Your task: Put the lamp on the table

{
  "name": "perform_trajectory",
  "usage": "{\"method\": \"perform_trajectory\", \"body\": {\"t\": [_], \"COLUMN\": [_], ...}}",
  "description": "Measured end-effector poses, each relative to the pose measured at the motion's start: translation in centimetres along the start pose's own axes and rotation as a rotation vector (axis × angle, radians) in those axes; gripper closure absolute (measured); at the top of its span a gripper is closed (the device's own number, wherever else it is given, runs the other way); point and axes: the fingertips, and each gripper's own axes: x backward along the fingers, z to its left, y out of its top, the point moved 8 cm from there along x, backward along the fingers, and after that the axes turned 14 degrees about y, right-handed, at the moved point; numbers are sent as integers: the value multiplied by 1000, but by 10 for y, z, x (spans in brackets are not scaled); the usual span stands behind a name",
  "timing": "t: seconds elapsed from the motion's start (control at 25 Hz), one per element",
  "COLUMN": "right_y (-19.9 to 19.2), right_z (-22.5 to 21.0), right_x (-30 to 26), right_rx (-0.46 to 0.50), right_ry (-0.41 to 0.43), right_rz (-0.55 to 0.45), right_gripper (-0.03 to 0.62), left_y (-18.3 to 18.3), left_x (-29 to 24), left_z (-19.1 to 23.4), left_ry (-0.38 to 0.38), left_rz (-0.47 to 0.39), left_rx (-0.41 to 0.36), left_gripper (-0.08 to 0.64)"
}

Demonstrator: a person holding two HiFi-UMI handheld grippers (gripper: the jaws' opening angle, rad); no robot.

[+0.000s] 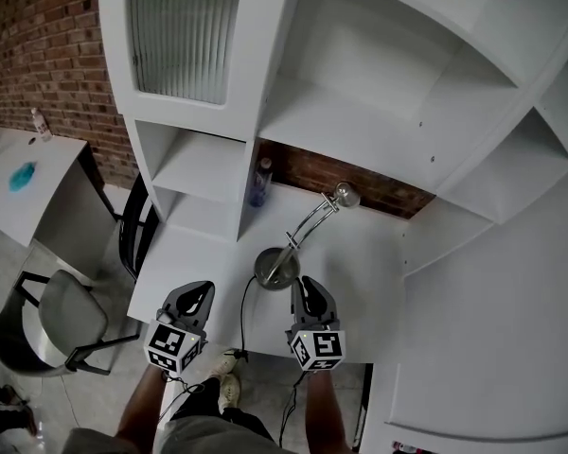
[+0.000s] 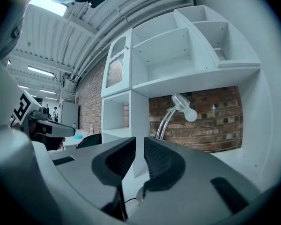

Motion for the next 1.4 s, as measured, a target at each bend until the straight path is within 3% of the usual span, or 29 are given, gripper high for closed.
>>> {"method": "perform_trajectory", "body": {"t": [0.36,0.68,1.4], "right_y": [14,20,13], "right_z": [10,18,36], "right_x": [17,32,54], "right_rx": [3,4,-15], "right_ry": [-43,-31,-36], "right_rz": [-34,-49,-57], "right_gripper": [555,560,565], "left_y": [16,29,28], "left_x": [10,13,19], "left_z": [2,0,0], "left_ry": [-6,-6,-2], "left_rz": [-23,-50,-40], "left_rx": [-17,-12,-10], "left_gripper": [558,558,558]}}
